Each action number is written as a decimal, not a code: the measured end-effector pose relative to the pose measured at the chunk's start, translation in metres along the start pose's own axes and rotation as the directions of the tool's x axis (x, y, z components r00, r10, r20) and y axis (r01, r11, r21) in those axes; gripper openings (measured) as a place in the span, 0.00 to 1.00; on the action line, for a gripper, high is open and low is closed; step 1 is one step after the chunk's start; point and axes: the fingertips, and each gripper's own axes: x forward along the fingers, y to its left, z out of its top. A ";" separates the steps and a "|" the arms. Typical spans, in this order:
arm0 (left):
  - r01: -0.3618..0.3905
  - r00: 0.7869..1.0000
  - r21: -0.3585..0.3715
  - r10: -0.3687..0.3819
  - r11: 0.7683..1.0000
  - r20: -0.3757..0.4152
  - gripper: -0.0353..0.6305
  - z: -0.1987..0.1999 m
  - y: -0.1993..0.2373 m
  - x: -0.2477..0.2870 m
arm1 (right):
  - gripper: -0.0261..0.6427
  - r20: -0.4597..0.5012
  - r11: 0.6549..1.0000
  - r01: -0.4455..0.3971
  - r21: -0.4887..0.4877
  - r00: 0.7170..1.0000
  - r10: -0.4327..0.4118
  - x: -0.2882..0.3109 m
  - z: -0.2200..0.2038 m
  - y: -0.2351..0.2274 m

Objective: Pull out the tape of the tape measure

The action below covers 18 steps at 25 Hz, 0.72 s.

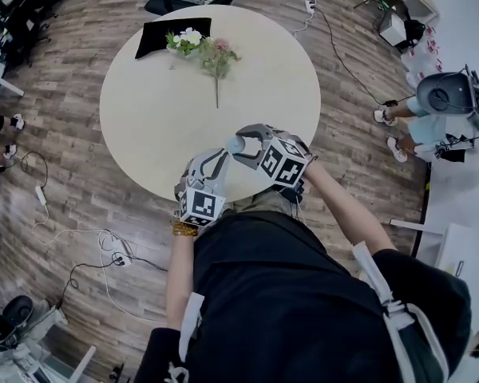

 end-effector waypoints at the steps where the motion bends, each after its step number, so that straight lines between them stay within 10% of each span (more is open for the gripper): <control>1: -0.005 1.000 -0.005 0.005 1.000 -0.003 0.12 -0.002 0.001 -0.001 | 0.36 -0.001 1.000 -0.002 0.002 1.000 0.002 0.001 -0.001 0.001; 18: 0.042 0.999 -0.044 -0.043 0.998 -0.011 0.14 -0.009 0.002 0.000 | 0.36 -0.003 0.998 -0.014 -0.056 1.000 0.014 0.005 -0.004 0.010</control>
